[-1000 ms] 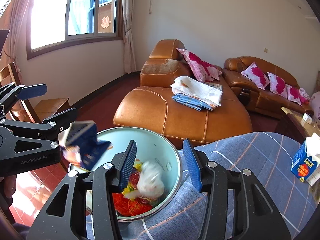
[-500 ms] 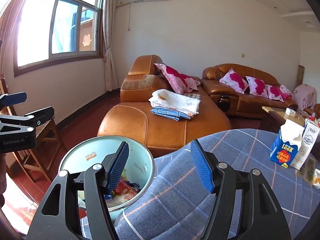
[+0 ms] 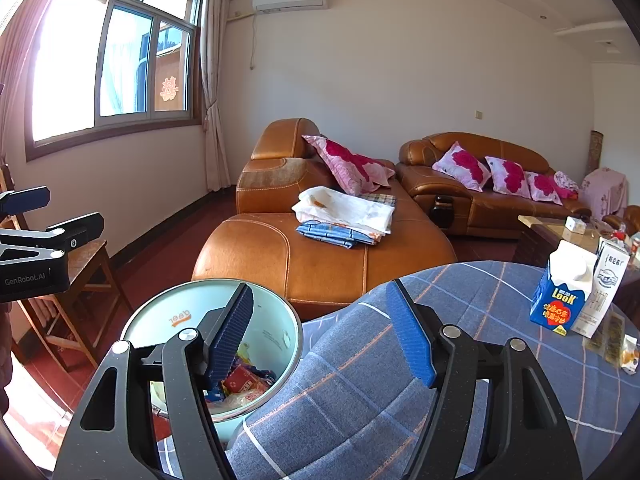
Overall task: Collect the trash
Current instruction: 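Open the left tool over the bin to drop the milk carton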
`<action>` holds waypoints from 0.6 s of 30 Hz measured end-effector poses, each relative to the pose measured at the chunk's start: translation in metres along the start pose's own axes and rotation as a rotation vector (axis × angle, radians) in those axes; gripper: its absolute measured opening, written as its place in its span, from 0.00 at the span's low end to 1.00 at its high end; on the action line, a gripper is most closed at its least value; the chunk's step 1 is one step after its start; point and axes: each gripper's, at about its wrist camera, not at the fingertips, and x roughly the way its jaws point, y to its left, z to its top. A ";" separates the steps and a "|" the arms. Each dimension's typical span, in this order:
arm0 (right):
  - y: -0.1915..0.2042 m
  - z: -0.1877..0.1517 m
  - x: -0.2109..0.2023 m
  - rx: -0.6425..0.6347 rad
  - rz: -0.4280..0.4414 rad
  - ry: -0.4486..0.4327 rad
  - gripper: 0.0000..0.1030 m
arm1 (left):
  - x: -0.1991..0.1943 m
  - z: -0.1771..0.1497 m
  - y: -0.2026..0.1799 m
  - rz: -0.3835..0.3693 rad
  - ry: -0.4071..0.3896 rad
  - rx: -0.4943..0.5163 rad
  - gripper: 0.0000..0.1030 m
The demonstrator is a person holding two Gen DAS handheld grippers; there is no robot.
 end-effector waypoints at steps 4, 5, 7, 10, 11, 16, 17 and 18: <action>0.000 0.001 0.001 0.001 0.000 0.000 0.67 | 0.000 0.000 0.000 0.000 -0.002 0.002 0.94; 0.000 0.001 0.001 0.002 -0.001 0.000 0.67 | 0.000 0.000 0.000 -0.001 -0.003 0.001 0.94; 0.000 0.001 0.000 0.003 -0.002 0.000 0.67 | 0.001 0.000 -0.001 -0.002 -0.001 0.002 0.94; 0.000 0.001 -0.001 0.005 -0.002 0.000 0.67 | 0.000 -0.001 -0.001 -0.004 -0.003 0.003 0.94; 0.000 0.002 -0.001 0.005 -0.003 0.000 0.67 | 0.000 -0.001 -0.001 -0.003 -0.005 0.003 0.94; 0.000 0.003 -0.002 0.003 -0.005 -0.002 0.67 | -0.001 -0.001 0.000 -0.003 -0.008 0.003 0.94; 0.000 0.003 -0.003 0.003 -0.005 -0.002 0.67 | -0.002 -0.001 0.001 -0.004 -0.009 0.002 0.94; 0.000 0.003 -0.003 0.003 -0.005 -0.003 0.68 | -0.002 -0.001 0.001 -0.005 -0.009 0.002 0.94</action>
